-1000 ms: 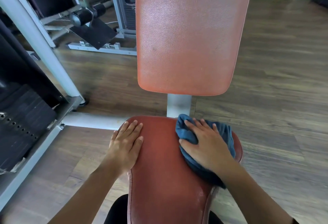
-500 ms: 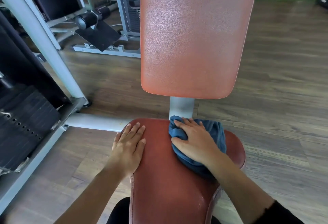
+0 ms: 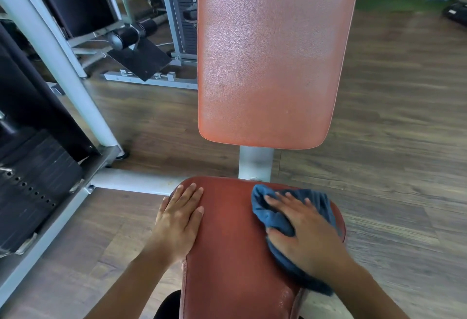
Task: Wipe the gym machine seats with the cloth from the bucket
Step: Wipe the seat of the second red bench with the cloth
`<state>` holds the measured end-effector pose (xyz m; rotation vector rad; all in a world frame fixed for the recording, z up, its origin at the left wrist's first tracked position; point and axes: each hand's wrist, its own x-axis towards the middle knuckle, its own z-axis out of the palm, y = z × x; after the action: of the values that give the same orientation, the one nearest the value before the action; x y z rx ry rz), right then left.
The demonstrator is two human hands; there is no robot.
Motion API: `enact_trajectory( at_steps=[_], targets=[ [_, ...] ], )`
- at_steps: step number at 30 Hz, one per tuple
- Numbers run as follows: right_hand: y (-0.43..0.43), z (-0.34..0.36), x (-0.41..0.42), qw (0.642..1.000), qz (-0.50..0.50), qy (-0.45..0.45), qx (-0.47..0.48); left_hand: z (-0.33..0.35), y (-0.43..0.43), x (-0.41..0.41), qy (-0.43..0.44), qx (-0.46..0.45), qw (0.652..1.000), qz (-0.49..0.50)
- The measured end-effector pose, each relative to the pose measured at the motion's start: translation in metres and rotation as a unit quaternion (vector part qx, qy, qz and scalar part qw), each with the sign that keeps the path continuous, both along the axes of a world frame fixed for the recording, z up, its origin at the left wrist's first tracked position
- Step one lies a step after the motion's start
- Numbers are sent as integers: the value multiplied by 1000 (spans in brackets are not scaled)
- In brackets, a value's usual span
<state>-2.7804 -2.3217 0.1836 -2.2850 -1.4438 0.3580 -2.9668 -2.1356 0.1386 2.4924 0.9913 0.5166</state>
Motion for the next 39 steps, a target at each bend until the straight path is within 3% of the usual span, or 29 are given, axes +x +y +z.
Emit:
enact_trajectory(
  at_steps=[4,7,14,17,20,25,30,36,39],
  targets=[
    [14,-1,29,997,-71,-15,-20,1,-1,1,-1,1,1000,1],
    [38,-4,17,998,-40,-31,-44,1,-1,1,5,-1,1000,1],
    [13,0,-34,999,28,16,16,0,1,0,-3,4,1000,-2],
    [4,-2,-3,999,-31,29,31,1,1,0,3,-2,1000,-4],
    [19,-4,32,995,-94,-22,2,1,0,0,7,-3,1000,-3],
    [37,-4,3,998,-35,-43,-29,1,0,0,-1,1,1000,0],
    [5,2,-32,1000,17,24,4,0,0,0,-5,5,1000,-4],
    [-2,-2,24,995,-95,-4,23,2,-1,0,-7,10,1000,-2],
    [19,-3,19,997,-71,-14,-3,4,-2,1,-1,3,1000,0]
  ],
)
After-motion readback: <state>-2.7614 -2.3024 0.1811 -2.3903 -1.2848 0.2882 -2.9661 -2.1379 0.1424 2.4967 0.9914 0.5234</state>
